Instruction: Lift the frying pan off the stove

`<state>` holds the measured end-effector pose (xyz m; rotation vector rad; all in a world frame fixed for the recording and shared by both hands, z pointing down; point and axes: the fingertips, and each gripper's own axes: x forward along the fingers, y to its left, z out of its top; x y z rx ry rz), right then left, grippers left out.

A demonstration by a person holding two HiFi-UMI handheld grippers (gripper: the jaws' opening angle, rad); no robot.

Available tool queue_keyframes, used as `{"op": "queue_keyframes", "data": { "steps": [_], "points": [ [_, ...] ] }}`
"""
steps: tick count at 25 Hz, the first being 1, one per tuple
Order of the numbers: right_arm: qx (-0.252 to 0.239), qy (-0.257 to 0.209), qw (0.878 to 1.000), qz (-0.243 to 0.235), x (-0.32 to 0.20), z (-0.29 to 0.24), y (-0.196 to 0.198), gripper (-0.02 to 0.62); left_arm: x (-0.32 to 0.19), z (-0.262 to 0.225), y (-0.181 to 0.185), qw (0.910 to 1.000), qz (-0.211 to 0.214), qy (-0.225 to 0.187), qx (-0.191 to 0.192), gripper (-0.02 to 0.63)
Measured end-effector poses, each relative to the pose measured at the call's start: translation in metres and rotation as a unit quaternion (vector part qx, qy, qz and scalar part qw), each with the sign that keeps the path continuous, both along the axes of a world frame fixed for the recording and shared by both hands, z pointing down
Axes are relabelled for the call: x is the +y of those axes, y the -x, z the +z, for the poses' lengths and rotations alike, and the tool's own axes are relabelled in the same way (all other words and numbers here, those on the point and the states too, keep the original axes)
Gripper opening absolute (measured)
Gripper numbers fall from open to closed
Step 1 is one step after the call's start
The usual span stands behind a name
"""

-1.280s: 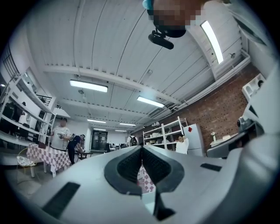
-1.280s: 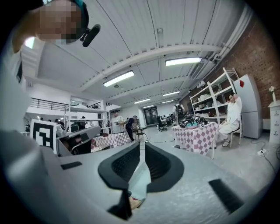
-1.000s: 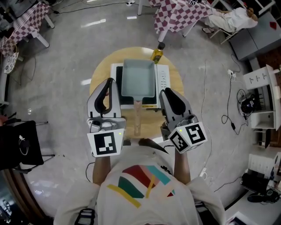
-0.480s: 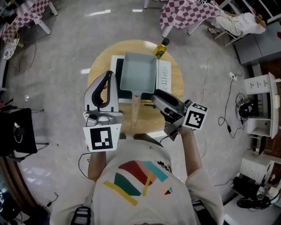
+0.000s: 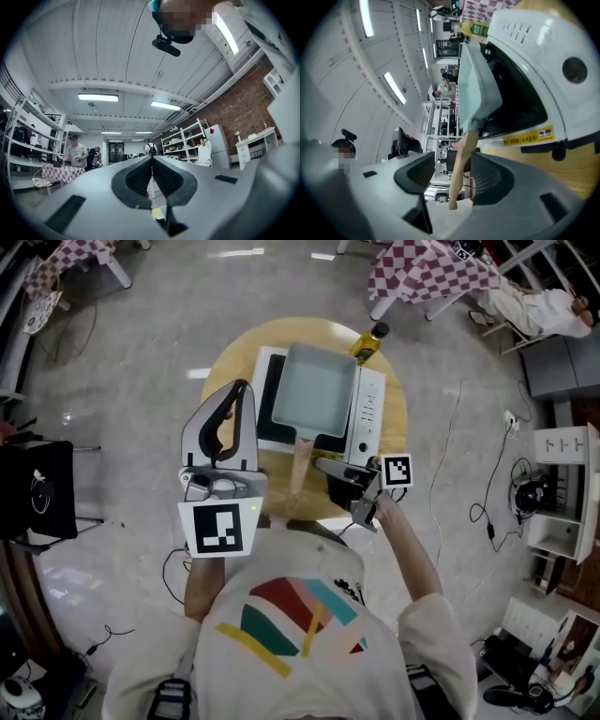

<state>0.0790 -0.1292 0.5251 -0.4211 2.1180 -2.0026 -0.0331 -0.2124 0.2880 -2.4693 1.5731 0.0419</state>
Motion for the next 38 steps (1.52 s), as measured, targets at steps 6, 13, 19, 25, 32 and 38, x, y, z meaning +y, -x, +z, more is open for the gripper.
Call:
{"op": "queue_keyframes", "data": {
  "steps": [6,13,19,25,32,38],
  "points": [
    [-0.055,0.035,0.997,-0.045,0.004,0.013,0.036,0.199,0.003,0.004,0.010,0.9998,-0.015,0.006,-0.010,0.006],
    [-0.115,0.056,0.991,-0.051,-0.006,0.008,0.057,0.193,0.005,0.006,0.019,0.9992,-0.035,0.008,-0.017,0.006],
    [-0.145,0.061,0.986,-0.054,-0.010,0.001,0.069,0.178,0.003,0.008,0.024,0.9988,-0.045,0.011,-0.017,0.006],
    [-0.143,0.067,0.987,-0.042,-0.011,0.000,0.077,0.153,0.001,0.012,0.025,0.9988,-0.044,0.016,-0.016,0.006],
    [-0.111,0.066,0.991,-0.031,-0.008,0.011,0.076,0.087,0.003,0.015,0.019,0.9990,-0.036,0.019,-0.017,0.006],
    [-0.082,0.077,0.993,-0.023,-0.008,0.017,0.078,0.028,0.002,0.016,0.015,0.9990,-0.032,0.029,-0.013,0.006]
  ]
}}
